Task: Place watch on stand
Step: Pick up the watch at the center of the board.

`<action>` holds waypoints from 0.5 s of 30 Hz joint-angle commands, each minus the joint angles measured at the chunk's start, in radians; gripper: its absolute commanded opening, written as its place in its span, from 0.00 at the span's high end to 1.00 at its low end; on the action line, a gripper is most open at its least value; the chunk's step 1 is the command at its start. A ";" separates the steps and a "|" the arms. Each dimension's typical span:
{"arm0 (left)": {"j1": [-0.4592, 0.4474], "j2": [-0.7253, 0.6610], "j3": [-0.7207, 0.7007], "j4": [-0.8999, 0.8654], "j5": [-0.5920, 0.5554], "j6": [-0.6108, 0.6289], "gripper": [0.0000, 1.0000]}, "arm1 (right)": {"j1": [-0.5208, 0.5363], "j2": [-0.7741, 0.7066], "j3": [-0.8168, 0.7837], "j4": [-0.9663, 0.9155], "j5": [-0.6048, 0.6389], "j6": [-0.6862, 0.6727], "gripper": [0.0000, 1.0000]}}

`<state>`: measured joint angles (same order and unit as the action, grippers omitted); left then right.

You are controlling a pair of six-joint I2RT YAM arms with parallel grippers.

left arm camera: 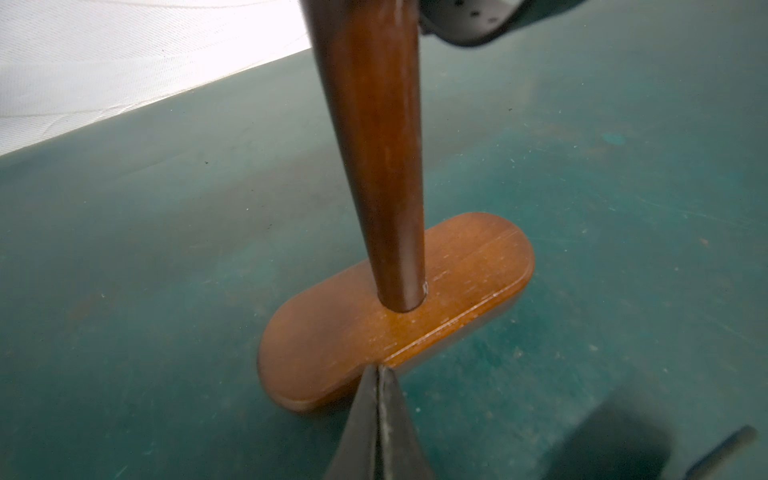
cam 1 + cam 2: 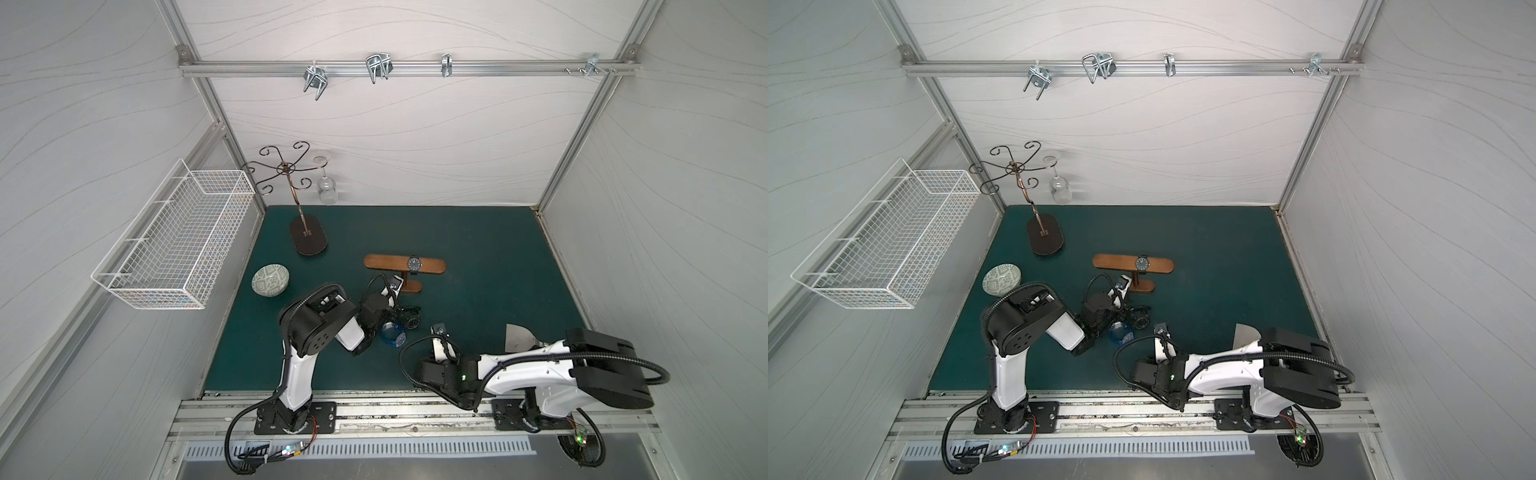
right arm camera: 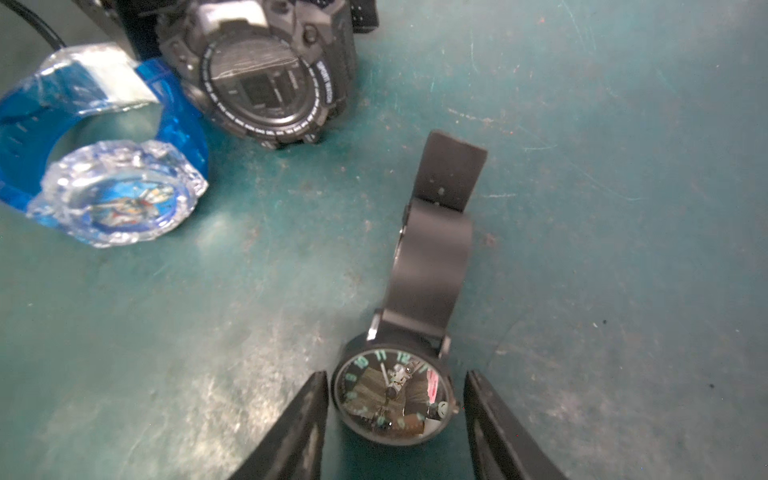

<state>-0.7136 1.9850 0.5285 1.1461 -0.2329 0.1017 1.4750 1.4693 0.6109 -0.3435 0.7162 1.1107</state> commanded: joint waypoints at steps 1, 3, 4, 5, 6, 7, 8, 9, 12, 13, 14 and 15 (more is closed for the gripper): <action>-0.003 0.015 -0.013 0.014 -0.018 0.019 0.94 | -0.004 0.014 -0.009 0.005 0.004 0.011 0.47; -0.003 0.020 -0.012 0.014 -0.018 0.019 0.94 | -0.006 0.020 -0.009 0.007 0.003 0.011 0.47; -0.003 0.021 -0.012 0.014 -0.018 0.019 0.94 | -0.006 0.021 -0.008 0.005 0.003 0.010 0.47; -0.004 0.023 -0.012 0.015 -0.018 0.018 0.94 | -0.007 0.025 -0.006 0.005 0.002 0.011 0.47; -0.003 0.024 -0.012 0.017 -0.019 0.018 0.94 | -0.008 0.027 -0.004 0.005 0.003 0.008 0.49; -0.004 0.023 -0.012 0.017 -0.018 0.018 0.93 | -0.008 0.029 -0.003 0.005 0.003 0.007 0.49; -0.003 0.024 -0.012 0.017 -0.018 0.019 0.93 | -0.009 0.028 -0.002 0.005 0.003 0.005 0.50; -0.003 0.024 -0.013 0.017 -0.017 0.019 0.93 | -0.010 0.029 -0.002 0.005 0.003 0.004 0.52; -0.004 0.024 -0.010 0.017 -0.017 0.021 0.94 | -0.011 0.029 -0.001 0.003 0.005 0.003 0.55; -0.003 0.024 -0.010 0.017 -0.018 0.020 0.93 | -0.012 0.029 -0.002 0.002 0.007 0.003 0.55; -0.003 0.023 -0.011 0.017 -0.019 0.020 0.93 | -0.012 0.027 -0.001 0.000 0.007 0.003 0.55; -0.003 0.024 -0.012 0.017 -0.020 0.020 0.94 | -0.012 0.027 -0.002 -0.002 0.008 0.003 0.57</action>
<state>-0.7136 1.9850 0.5285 1.1469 -0.2337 0.1020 1.4693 1.4860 0.6102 -0.3367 0.7158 1.1023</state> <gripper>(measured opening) 0.066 0.456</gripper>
